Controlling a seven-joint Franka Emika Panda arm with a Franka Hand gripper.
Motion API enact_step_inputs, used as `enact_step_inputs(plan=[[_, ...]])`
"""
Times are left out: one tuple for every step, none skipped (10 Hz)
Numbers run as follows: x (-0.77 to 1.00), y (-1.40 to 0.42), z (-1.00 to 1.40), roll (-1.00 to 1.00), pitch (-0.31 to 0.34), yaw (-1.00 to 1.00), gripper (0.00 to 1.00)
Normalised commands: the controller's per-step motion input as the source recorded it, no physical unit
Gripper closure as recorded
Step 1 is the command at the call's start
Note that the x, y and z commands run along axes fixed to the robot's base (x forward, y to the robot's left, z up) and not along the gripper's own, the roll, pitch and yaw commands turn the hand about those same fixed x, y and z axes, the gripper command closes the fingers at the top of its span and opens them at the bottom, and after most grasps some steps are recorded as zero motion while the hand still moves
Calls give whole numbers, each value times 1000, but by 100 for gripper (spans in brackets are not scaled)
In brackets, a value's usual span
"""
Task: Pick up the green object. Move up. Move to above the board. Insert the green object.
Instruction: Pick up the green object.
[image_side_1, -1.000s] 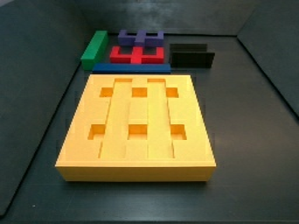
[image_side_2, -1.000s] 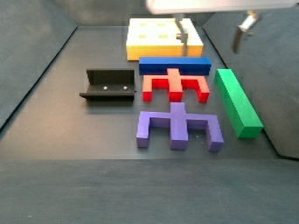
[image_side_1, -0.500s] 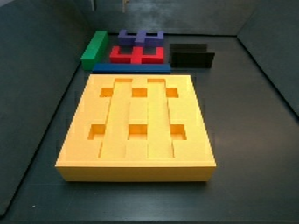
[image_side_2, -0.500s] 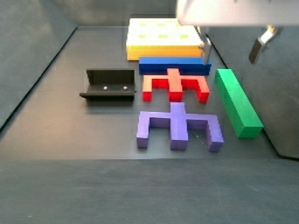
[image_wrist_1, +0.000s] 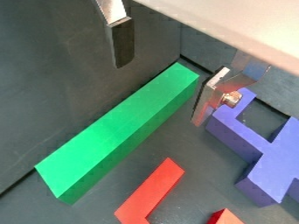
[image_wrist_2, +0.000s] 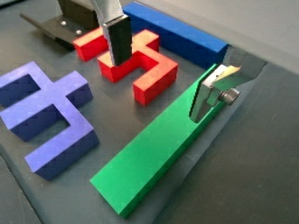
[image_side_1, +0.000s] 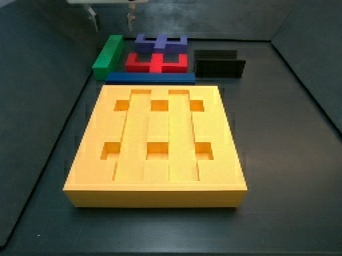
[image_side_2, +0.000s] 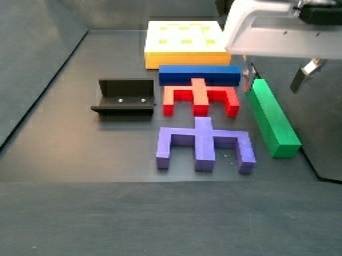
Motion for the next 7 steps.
enact_step_inputs(plan=[[-31,0,-431,100,-69,0,0],[0,-9,-394,100,-80,0,0],[40,0,-303,1,-89,26,0],[23,0,-303,0,-83,17,0],[54,-51,-286,1,-86,46,0],[9,-111,-271,0,-93,63,0],[43,-71,-291,0,-91,54,0]])
